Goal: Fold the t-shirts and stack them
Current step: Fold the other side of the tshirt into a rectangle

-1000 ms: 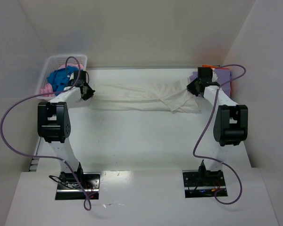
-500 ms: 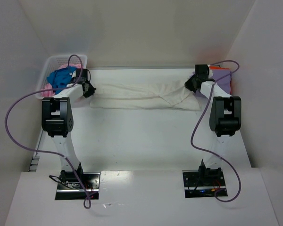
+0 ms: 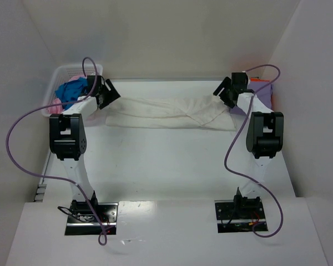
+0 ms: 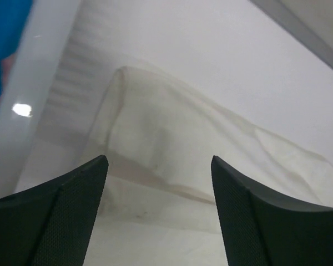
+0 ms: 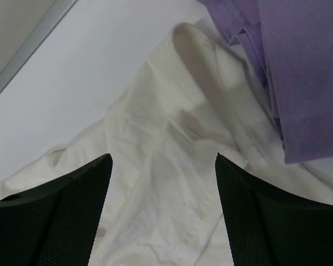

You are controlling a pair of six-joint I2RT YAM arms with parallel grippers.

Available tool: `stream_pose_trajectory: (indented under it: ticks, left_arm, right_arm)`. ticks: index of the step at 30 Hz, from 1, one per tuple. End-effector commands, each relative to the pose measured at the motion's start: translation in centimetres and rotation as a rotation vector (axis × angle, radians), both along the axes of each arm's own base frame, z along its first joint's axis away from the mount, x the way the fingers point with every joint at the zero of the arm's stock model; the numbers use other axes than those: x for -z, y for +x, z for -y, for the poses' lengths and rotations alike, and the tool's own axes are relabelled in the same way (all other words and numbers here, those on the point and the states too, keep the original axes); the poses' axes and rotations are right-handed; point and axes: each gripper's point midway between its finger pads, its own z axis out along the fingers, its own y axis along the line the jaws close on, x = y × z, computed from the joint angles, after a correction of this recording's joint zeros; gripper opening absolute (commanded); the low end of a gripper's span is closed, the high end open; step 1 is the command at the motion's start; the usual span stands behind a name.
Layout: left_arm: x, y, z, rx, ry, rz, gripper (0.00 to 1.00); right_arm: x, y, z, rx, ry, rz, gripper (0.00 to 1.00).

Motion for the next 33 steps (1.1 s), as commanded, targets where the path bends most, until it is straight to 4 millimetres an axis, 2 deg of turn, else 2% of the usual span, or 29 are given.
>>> stream_pose_trajectory:
  ticks: [1,2,3,4,5,7,8,10,11,12,13,14,16,17,18,19,20,21,22,24,25,28,31,33]
  left_arm:
    - [-6.4,1.4,2.7,0.179,-0.067,0.206,0.84]
    - [-7.6,1.3,3.5,0.216,-0.064,0.235,0.86]
    - [-7.7,0.9,4.5,0.255,-0.062,0.244,0.88]
    - [-9.0,0.9,5.3,0.306,-0.075,0.283,0.92]
    - [-9.8,0.3,6.2,0.351,-0.066,0.306,0.94]
    - [-10.5,-0.8,8.0,0.438,-0.081,0.34,0.98]
    - [-11.5,-1.4,9.0,0.479,-0.083,0.364,1.0]
    - [-11.3,-2.5,10.0,0.53,-0.084,0.362,1.0]
    - [-11.7,-3.1,10.8,0.558,-0.096,0.369,1.0]
    - [-11.0,-3.5,11.2,0.571,-0.094,0.349,1.0]
    - [-11.2,-3.8,11.2,0.572,-0.094,0.351,1.0]
    - [-10.6,-4.6,11.4,0.583,-0.106,0.337,1.0]
    - [-9.7,-5.4,11.9,0.597,-0.107,0.31,1.0]
    - [-9.0,-5.9,12.3,0.605,-0.114,0.289,1.0]
    - [-7.9,-6.5,12.2,0.61,-0.111,0.259,1.0]
    - [-7.6,-6.8,13.2,0.64,-0.089,0.253,1.0]
    - [-6.9,-7.0,13.6,0.656,-0.082,0.237,1.0]
    - [-5.7,-7.5,13.7,0.66,-0.072,0.2,1.0]
    - [-5.2,-7.4,13.5,0.659,-0.059,0.193,1.0]
    - [-3.7,-7.7,14.5,0.678,-0.048,0.158,1.0]
    - [-3.7,-7.7,14.5,0.678,-0.048,0.158,1.0]
    - [-1.8,-7.6,14.3,0.673,-0.041,0.119,1.0]
    - [-1.0,-6.9,14.2,0.664,-0.036,0.107,1.0]
    - [-0.6,-6.6,14.1,0.657,-0.03,0.101,1.0]
  right_arm:
    - [-10.3,0.5,-0.1,-0.049,-0.026,0.203,0.81]
    - [-10.0,-0.4,-0.4,-0.064,-0.014,0.193,0.81]
    - [-10.3,-1.0,-0.7,-0.07,0.003,0.195,0.81]
    - [-11.9,-2.0,-0.9,-0.078,0.007,0.221,0.81]
    - [-10.6,-3.1,-1.0,-0.072,0.016,0.189,0.81]
    - [-11.2,-4.7,-1.7,-0.078,0.025,0.202,0.81]
    - [-9.5,-5.8,-2.0,-0.092,0.038,0.169,0.79]
    - [-8.6,-6.8,-2.7,-0.104,0.053,0.154,0.78]
    - [-7.3,-7.9,-3.5,-0.125,0.063,0.122,0.78]
    - [-7.1,-8.2,-3.5,-0.125,0.063,0.115,0.78]
    - [-6.6,-8.5,-3.9,-0.134,0.064,0.109,0.78]
    - [-5.4,-9.2,-4.5,-0.151,0.072,0.081,0.78]
    - [-5.0,-9.7,-5.1,-0.163,0.072,0.076,0.76]
    - [-4.4,-10.0,-5.5,-0.172,0.073,0.068,0.76]
    - [-4.6,-9.8,-5.5,-0.172,0.073,0.082,0.76]
    - [-3.5,-10.1,-5.7,-0.179,0.08,0.056,0.76]
    - [-3.4,-10.1,-5.7,-0.18,0.08,0.062,0.76]
    - [-3.1,-10.0,-6.3,-0.191,0.093,0.06,0.74]
    - [-2.7,-10.0,-6.3,-0.191,0.094,0.051,0.74]
    - [-1.8,-9.9,-6.9,-0.208,0.102,0.037,0.73]
    - [-1.4,-9.7,-7.0,-0.207,0.102,0.028,0.73]
    - [-0.6,-9.2,-7.4,-0.209,0.109,0.009,0.72]
    - [-0.1,-9.4,-8.3,-0.228,0.11,-0.009,0.71]
    - [1.3,-9.5,-8.0,-0.211,0.095,-0.046,0.68]
